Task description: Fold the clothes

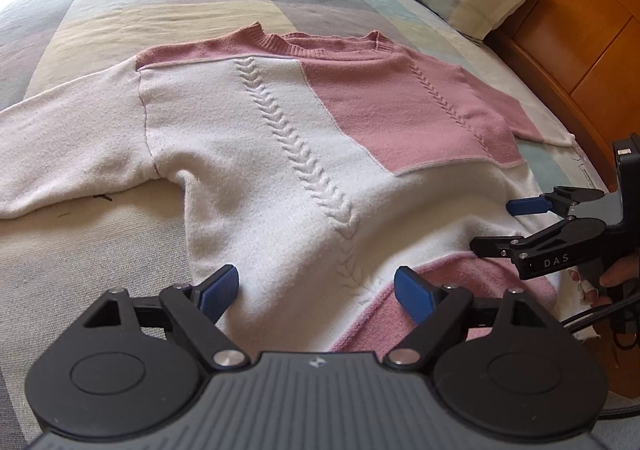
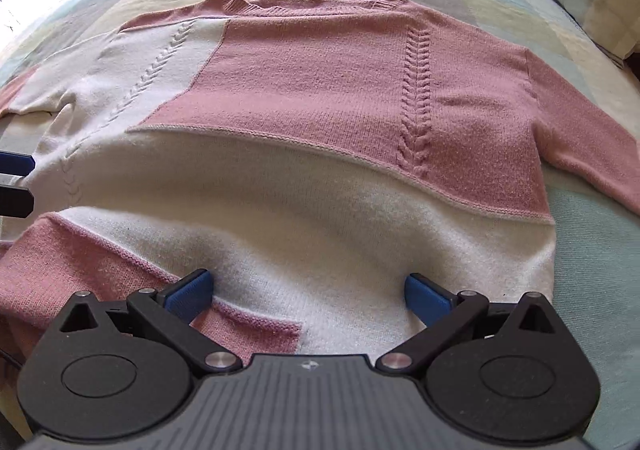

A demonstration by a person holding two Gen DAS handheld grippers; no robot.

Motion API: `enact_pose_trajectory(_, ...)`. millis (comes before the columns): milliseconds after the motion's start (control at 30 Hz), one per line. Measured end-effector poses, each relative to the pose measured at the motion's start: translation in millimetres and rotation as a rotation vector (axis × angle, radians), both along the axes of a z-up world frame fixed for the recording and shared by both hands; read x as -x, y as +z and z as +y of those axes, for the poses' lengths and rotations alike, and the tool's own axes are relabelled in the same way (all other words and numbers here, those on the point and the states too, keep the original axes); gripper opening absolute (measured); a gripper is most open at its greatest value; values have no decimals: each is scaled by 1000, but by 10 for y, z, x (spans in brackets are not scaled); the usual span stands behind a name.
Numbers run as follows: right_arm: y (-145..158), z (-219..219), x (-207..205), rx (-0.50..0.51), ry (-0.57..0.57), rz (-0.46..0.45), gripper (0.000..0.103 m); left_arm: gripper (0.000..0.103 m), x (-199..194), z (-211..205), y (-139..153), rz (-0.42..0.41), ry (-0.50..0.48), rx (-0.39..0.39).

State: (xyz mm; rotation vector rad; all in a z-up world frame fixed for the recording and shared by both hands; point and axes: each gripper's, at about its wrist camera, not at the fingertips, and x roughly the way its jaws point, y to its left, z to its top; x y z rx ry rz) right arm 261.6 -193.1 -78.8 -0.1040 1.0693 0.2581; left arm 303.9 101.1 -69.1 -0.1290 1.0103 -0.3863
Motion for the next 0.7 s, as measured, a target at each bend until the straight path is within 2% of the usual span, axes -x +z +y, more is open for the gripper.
enact_pose_trajectory(200,-17,-51,53,-19,2,-46,103,85,78,-31,-58,-18,60,6)
enact_pose_trajectory(300,-17,-27,44,-12,0,-43,103,85,77,-15,-14,1,83,25)
enact_pose_trajectory(567,-5,-38,-17,-9,31,-12,103,85,32,22,61,13,96,5)
enact_pose_trajectory(700,-15,-46,25,-12,37,-33,103,85,16,-35,20,-13,21,-6)
